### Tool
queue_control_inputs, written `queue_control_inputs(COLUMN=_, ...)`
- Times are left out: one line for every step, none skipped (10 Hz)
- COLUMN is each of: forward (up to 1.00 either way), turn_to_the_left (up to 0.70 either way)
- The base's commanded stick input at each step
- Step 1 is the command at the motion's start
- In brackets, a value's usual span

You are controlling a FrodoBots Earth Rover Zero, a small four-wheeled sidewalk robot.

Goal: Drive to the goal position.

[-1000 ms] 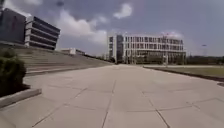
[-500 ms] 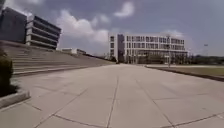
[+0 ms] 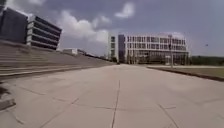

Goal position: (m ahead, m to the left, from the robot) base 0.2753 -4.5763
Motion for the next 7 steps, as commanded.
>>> queue_control_inputs(forward=0.7, turn_to_the_left=0.0)
queue_control_inputs(forward=0.7, turn_to_the_left=0.0)
queue_control_inputs(forward=0.7, turn_to_the_left=0.0)
queue_control_inputs(forward=0.7, turn_to_the_left=0.0)
queue_control_inputs(forward=0.7, turn_to_the_left=0.0)
queue_control_inputs(forward=0.7, turn_to_the_left=0.0)
queue_control_inputs(forward=0.7, turn_to_the_left=0.0)
